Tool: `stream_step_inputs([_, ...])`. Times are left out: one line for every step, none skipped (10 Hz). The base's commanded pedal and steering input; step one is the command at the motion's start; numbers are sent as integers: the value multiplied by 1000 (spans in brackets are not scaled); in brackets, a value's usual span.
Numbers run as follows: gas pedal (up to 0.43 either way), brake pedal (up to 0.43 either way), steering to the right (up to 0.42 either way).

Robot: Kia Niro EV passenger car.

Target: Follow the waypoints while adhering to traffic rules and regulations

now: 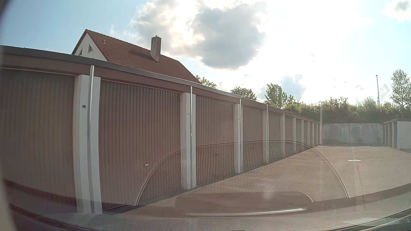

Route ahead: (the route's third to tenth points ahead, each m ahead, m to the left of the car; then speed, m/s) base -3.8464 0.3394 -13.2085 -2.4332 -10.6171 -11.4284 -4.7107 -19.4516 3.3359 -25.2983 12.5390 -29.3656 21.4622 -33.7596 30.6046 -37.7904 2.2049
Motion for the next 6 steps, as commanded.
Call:
stream_step_inputs([0, 220, 258])
stream_step_inputs([0, 226, 296])
stream_step_inputs([0, 226, 328])
stream_step_inputs([0, 226, 377])
stream_step_inputs([0, 226, 423])
stream_step_inputs([0, 226, 452])
